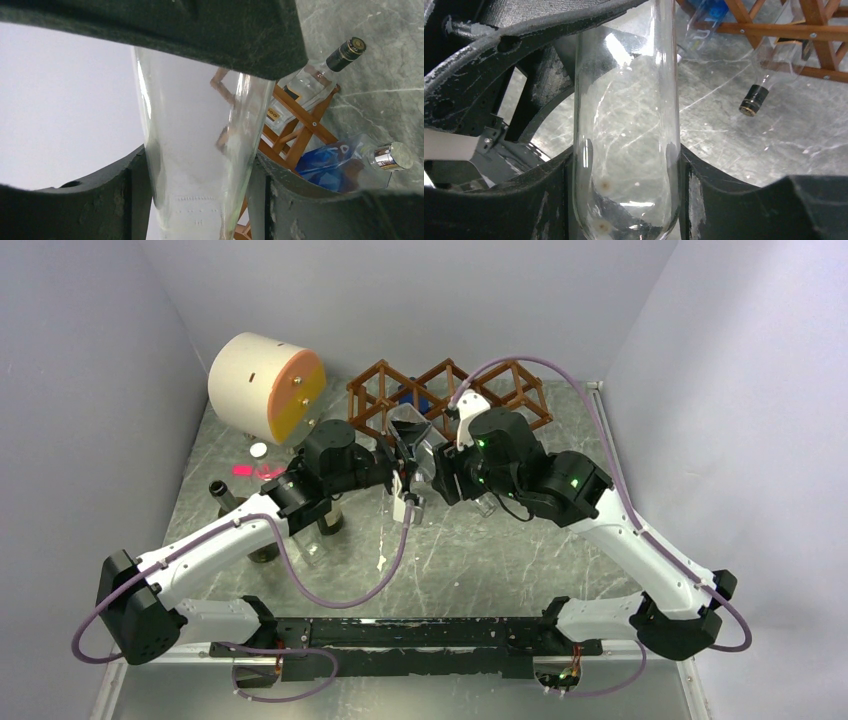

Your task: Put the wine bottle on the wine rack

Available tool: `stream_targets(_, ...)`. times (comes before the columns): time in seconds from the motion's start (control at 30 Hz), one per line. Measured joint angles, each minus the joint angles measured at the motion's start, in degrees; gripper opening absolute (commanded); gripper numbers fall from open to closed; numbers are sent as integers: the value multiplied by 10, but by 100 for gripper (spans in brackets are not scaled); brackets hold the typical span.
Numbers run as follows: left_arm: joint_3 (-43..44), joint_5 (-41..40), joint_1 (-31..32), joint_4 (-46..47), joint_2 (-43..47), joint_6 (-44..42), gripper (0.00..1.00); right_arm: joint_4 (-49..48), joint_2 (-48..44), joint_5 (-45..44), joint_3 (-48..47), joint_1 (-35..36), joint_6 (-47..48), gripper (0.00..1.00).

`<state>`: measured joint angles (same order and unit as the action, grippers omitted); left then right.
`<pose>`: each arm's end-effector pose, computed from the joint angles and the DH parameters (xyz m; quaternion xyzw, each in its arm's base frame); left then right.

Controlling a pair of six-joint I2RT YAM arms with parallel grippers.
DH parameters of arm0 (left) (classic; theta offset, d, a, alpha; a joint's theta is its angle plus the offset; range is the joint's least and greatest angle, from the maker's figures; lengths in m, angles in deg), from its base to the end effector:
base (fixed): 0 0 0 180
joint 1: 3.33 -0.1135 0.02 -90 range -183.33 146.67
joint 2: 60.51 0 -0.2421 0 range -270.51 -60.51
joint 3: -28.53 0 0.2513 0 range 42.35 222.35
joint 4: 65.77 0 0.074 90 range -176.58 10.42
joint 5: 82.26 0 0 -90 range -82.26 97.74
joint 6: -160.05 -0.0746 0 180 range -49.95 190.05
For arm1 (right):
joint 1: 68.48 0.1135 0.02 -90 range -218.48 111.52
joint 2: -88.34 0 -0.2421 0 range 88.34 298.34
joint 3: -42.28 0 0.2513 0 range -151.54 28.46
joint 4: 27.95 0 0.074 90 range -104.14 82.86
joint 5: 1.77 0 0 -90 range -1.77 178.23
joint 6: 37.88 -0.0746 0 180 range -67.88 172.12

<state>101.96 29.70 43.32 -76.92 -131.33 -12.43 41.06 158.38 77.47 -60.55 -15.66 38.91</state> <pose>0.2084 -0.2614 0.3323 0.7252 0.2073 0.0597 0.6539 0.1727 0.2047 0.3901 -0.2610 0.8498 0.1752 0.4231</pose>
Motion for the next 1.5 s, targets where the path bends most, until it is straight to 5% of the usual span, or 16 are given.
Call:
stream_targets(0.1, 0, 0, 0, 0, 0, 2, 18, 0, -2, -9, 2, 0, -6, 15)
stream_targets(0.17, 0, 0, 0, 0, 0, 3, 35, 0, -2, -14, 2, 2, -8, 5)
stream_targets(0.27, -1, 0, 1, 3, 0, 4, 60, 0, -4, -21, 2, 4, -10, 0)
stream_targets(0.3, -3, 0, 1, 10, 0, 4, 96, 0, -5, -25, 2, 6, -9, 0)
stream_targets(0.9, -34, -13, 1, 99, 14, 142, 95, -6, -16, -196, 21, -24, -43, 0)
stream_targets(1.27, -115, -37, 1, 233, 87, 480, 95, -31, -50, -106, 165, -130, -55, 0)
stream_targets(1.5, -83, -155, 1, 158, 99, 756, 95, -64, -58, -72, 223, -140, -66, 0)
